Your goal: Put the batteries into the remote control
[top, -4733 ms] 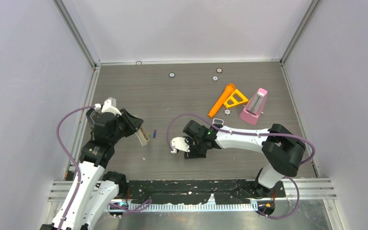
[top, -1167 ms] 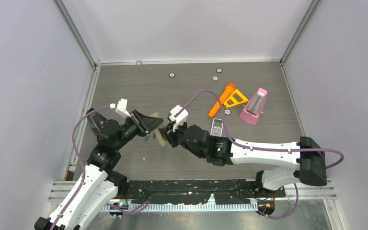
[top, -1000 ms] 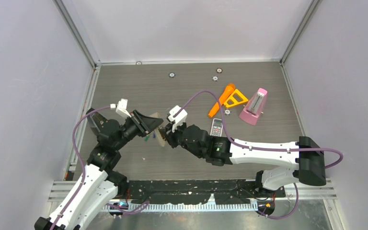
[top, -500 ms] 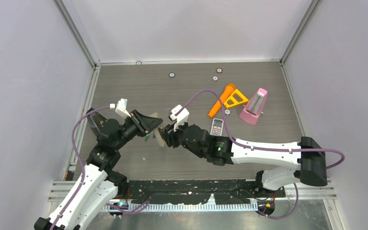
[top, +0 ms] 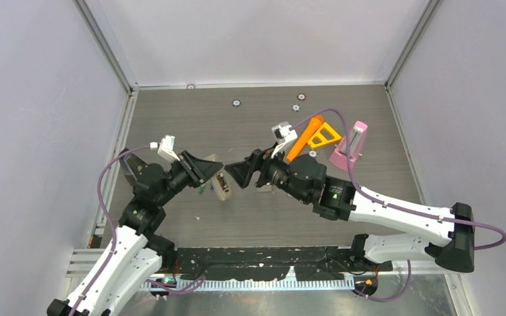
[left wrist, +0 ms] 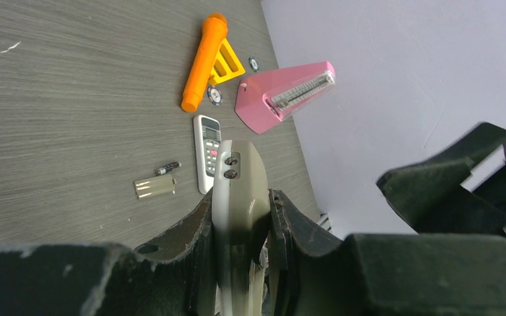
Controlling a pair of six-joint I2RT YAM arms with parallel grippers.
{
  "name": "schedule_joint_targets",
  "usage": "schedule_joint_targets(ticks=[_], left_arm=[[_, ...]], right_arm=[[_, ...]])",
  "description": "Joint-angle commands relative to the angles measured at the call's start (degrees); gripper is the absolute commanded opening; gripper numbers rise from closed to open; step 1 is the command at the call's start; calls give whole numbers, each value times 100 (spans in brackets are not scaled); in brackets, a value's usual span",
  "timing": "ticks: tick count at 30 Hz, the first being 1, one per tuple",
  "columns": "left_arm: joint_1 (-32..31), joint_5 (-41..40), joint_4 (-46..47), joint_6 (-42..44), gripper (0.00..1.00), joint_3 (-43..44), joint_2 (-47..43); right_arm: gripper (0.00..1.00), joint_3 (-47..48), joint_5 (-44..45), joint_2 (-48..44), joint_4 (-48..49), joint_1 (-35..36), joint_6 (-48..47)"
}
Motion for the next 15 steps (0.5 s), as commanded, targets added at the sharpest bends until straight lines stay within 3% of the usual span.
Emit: schedule_joint_targets(ticks=[1, 7, 15], left_arm=[[-13, 48, 252, 253, 0, 236, -114], [-13, 435, 505, 455, 0, 314, -96], [-13, 813, 720, 446, 0, 410, -71]], right_arm=[[83, -139, -967, -43, -170, -487, 1499], [83, -118, -2355, 276, -27, -892, 2084], [80, -406, -2976, 605, 803, -1004, 2459]])
